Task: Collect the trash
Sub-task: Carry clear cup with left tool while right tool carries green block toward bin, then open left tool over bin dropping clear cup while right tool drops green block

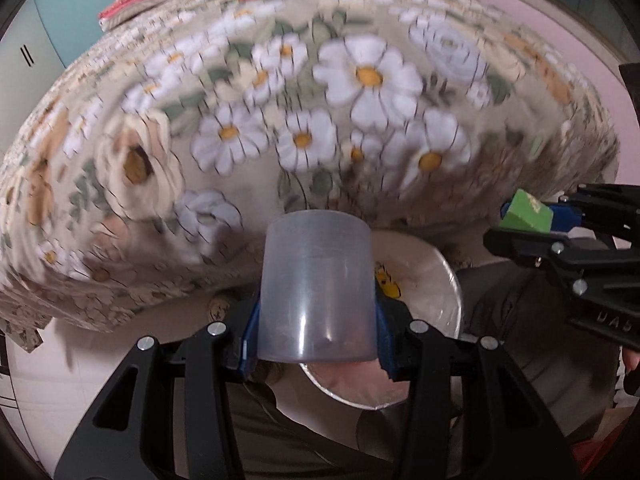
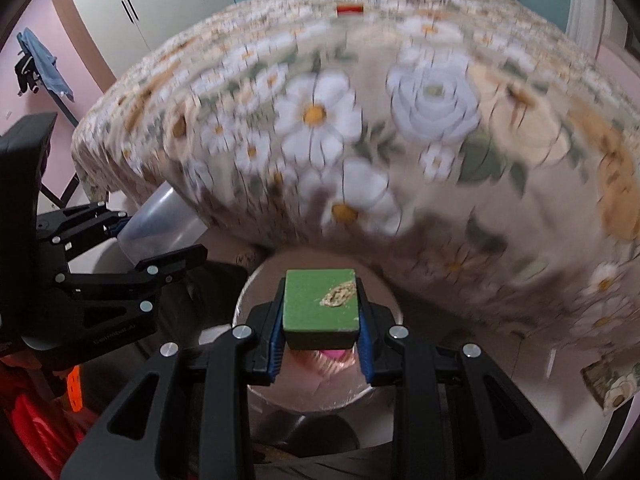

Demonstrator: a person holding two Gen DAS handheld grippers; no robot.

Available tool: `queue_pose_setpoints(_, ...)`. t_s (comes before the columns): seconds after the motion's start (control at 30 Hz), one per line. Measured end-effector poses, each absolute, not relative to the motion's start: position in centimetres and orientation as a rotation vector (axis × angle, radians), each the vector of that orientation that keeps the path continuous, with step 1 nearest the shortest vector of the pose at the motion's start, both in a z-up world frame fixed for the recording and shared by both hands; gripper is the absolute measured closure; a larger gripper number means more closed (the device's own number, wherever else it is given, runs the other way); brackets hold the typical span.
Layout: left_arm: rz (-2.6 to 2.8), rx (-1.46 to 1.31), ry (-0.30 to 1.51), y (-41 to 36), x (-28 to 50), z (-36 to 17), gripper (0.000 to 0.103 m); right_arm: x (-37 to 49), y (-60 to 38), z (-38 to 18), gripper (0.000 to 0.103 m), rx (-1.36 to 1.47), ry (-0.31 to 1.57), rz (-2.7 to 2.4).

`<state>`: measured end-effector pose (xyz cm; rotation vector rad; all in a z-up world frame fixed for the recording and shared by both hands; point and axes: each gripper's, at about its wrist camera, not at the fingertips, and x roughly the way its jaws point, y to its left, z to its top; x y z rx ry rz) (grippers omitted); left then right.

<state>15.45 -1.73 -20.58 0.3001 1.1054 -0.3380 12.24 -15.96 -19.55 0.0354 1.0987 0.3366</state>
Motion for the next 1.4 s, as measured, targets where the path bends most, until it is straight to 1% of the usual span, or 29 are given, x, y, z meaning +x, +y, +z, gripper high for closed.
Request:
queue_pose_setpoints(0.57,-0.329,0.341,1.32,-2.4,17.0,-30.5,0.056,14.0,-15.1,-30.0,0.071,0.027,1.362,0.341)
queue_pose_setpoints(0.9,-0.337,0.37,1.424,-3.7,17.3,-35.3,0.056,14.5,-13.8,-34.4,0.071,0.018,1.482,0.347)
queue_pose_setpoints(1.17,-0.327,0.373,1.468,-3.7,18.2,-37.5,0.056,14.5,-13.2,-36.7,0.071,0.015,1.557,0.361)
queue_pose_setpoints(1.4,-0.321,0.369,1.491,-3.5,18.6,-38.3,0.056,14.7,-12.3,-38.3,0.071,0.015,1.612,0.367)
